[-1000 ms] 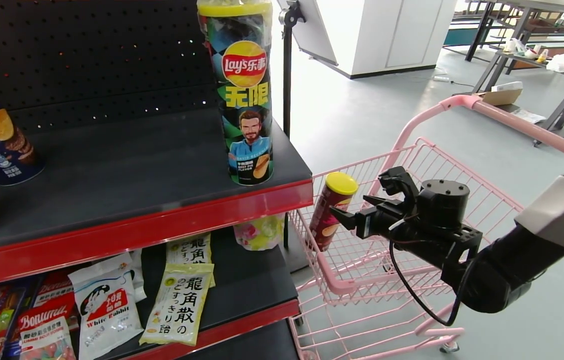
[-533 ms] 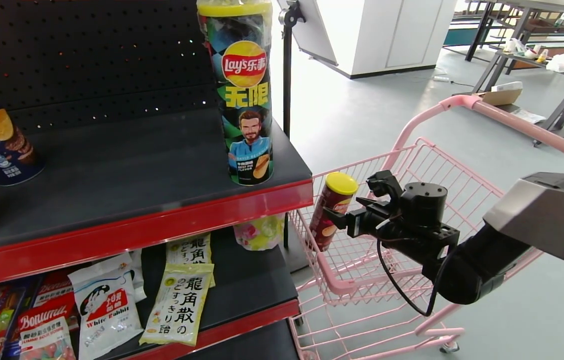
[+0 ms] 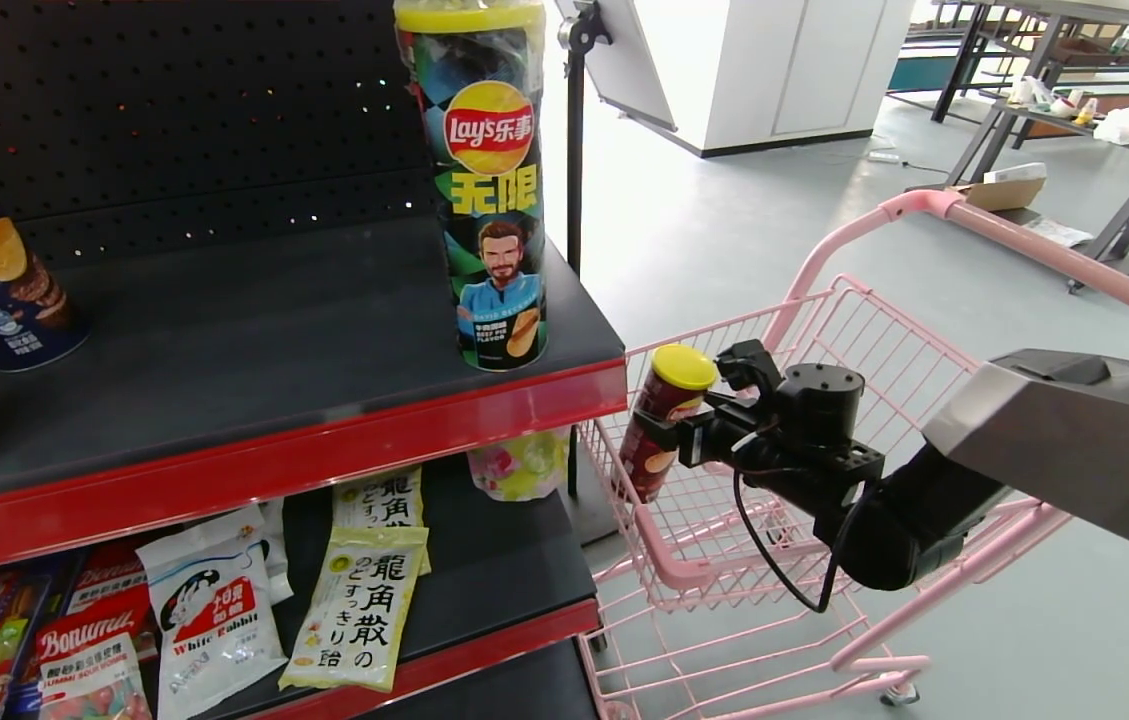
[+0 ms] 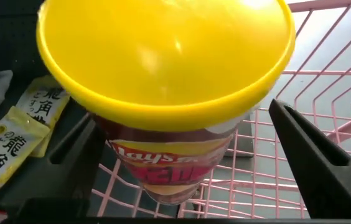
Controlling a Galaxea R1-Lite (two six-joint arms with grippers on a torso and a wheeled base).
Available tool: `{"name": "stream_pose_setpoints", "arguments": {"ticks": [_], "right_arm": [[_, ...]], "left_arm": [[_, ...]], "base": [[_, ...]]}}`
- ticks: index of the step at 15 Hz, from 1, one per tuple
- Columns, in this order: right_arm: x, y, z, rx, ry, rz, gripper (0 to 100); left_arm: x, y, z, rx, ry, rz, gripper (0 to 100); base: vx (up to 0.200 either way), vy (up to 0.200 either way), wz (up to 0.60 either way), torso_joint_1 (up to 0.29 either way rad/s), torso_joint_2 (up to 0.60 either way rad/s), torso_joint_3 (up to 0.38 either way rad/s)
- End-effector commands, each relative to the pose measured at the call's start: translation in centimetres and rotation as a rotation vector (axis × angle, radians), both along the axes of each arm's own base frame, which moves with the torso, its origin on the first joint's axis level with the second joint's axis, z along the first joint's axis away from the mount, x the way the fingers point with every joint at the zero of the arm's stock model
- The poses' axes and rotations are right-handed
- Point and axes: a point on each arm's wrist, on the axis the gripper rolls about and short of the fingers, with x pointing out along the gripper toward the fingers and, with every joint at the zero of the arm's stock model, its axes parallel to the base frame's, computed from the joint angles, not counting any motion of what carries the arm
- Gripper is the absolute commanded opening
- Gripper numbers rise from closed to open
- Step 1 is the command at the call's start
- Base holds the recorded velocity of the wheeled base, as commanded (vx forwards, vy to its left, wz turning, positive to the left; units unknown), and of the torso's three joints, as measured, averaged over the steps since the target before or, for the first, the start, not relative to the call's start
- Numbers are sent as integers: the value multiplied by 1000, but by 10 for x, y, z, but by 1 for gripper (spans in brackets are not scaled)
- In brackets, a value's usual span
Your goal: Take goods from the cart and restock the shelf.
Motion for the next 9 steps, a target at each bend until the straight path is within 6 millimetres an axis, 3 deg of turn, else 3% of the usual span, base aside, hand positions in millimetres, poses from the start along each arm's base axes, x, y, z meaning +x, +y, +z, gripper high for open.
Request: {"name": "stream_pose_setpoints", "arguments": {"ticks": [1, 6, 7, 9], "right_arm": [[4, 2, -1, 6, -8, 15, 100], [13, 4, -4, 30, -12, 33, 100], [15, 5, -4, 32, -17, 33, 0], [20, 6, -8, 51, -9, 28, 0]], "left_arm": [[0, 0, 1, 1, -3, 0, 100], [1, 0, 2, 3, -2, 6, 100], [1, 0, 2, 3, -1, 6, 100], [1, 0, 3, 5, 2, 7, 100]], "base": [[0, 0, 0, 0, 0, 0], [0, 0, 0, 0, 0, 0], [0, 0, 0, 0, 0, 0], [0, 0, 0, 0, 0, 0]]}}
